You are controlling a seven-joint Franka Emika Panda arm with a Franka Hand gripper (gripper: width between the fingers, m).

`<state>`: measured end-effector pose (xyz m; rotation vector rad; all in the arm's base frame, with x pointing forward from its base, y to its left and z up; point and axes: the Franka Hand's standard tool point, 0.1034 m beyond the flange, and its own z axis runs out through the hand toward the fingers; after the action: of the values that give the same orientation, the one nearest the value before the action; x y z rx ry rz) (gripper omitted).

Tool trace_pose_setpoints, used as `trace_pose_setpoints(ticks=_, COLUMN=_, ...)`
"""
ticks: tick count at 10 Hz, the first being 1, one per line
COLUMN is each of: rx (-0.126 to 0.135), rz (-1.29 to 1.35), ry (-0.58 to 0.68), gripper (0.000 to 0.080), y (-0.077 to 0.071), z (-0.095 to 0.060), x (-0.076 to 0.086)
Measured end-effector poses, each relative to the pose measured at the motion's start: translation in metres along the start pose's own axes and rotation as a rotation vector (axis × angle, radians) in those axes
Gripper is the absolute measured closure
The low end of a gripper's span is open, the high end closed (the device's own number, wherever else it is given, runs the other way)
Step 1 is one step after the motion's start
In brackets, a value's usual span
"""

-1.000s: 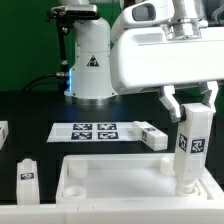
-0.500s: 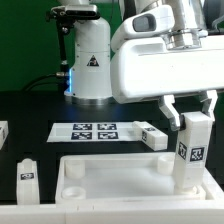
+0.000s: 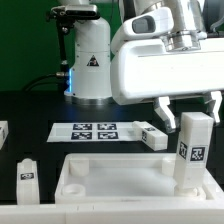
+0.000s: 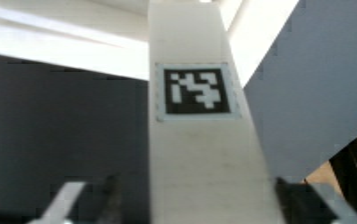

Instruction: Assemble desk

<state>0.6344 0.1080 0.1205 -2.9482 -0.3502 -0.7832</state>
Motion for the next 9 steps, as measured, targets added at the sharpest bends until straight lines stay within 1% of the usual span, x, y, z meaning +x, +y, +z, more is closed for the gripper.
trace_pose_setpoints(ticks=1, rx=0.008, rz=0.032, ry=-0.025, gripper=0.0219, y=0.001, z=0.000, x=0.006)
trace_pose_setpoints(ticks=2, rx=0.024, rz=0.075, ry=-0.091, gripper=0.0219, y=0.000, z=0.001, x=0.006)
trace_pose_setpoints(ticks=3, rx=0.046, rz=0.125, ry=-0.203, gripper=0.0164, y=-0.003, z=0.002, x=0.006)
trace_pose_setpoints(ticks=4, rx=0.057, rz=0.154, ry=-0.271, gripper=0.0154, y=-0.005, z=0.003, x=0.007)
trace_pose_setpoints(ticks=5, rx=0.068, rz=0.159, ry=-0.317, gripper=0.0154, y=-0.008, z=0.005, x=0.005)
trace_pose_setpoints(ticks=6, rx=0.086, rz=0.163, ry=-0.409, gripper=0.0150, y=-0.014, z=0.004, x=-0.002)
trace_pose_setpoints(ticks=7, rx=0.106, rz=0.143, ry=-0.481, gripper=0.0150, y=-0.013, z=0.003, x=-0.002)
trace_pose_setpoints(ticks=8, rx=0.108, rz=0.133, ry=-0.481, gripper=0.0150, y=-0.007, z=0.005, x=-0.002)
trace_pose_setpoints(ticks=9, rx=0.103, rz=0.153, ry=-0.481, gripper=0.0176, y=-0.008, z=0.005, x=-0.002)
